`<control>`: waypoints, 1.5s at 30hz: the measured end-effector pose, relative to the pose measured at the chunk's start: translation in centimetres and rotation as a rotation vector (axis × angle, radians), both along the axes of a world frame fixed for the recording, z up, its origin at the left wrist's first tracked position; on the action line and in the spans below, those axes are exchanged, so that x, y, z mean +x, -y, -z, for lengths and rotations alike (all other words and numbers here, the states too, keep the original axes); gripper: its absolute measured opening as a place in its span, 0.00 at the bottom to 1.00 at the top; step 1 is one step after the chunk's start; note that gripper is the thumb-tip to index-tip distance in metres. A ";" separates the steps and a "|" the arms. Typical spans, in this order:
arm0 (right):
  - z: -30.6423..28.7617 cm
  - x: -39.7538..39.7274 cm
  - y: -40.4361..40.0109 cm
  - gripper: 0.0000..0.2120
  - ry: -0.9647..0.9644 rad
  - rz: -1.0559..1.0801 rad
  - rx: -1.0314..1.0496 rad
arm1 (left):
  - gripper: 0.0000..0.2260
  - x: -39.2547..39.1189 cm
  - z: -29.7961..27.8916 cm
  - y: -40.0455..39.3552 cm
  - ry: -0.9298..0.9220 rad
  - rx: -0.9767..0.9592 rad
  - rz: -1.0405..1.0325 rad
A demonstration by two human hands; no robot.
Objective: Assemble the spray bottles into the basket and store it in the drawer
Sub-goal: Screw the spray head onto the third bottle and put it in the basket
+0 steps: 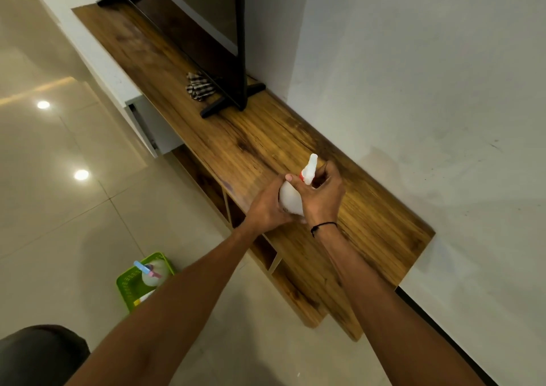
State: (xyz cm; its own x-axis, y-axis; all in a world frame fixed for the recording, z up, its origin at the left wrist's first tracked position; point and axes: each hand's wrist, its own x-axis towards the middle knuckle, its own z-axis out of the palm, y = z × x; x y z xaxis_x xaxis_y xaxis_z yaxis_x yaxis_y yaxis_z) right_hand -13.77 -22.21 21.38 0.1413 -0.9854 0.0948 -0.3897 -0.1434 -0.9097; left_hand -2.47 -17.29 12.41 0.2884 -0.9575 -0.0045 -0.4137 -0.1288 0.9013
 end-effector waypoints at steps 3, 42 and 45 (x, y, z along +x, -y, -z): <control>-0.4 0.3 -0.4 0.24 0.013 -0.002 0.032 | 0.46 -2.2 0.1 -0.5 0.168 0.029 -0.221; -0.4 -1.0 -0.6 0.23 -0.025 -0.006 0.050 | 0.50 -1.0 -2.3 -1.1 0.240 0.144 0.039; -0.4 -1.4 -0.5 0.23 -0.016 -0.042 0.038 | 0.50 0.7 -2.9 -0.9 0.042 0.152 0.209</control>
State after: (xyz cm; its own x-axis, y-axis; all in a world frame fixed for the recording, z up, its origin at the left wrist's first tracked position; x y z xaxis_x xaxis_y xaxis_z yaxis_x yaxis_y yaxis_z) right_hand -15.16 -21.75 21.74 0.1834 -0.9815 0.0547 -0.3991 -0.1252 -0.9083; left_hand -1.80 -16.42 15.34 0.0870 -0.9856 -0.1447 -0.4822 -0.1687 0.8597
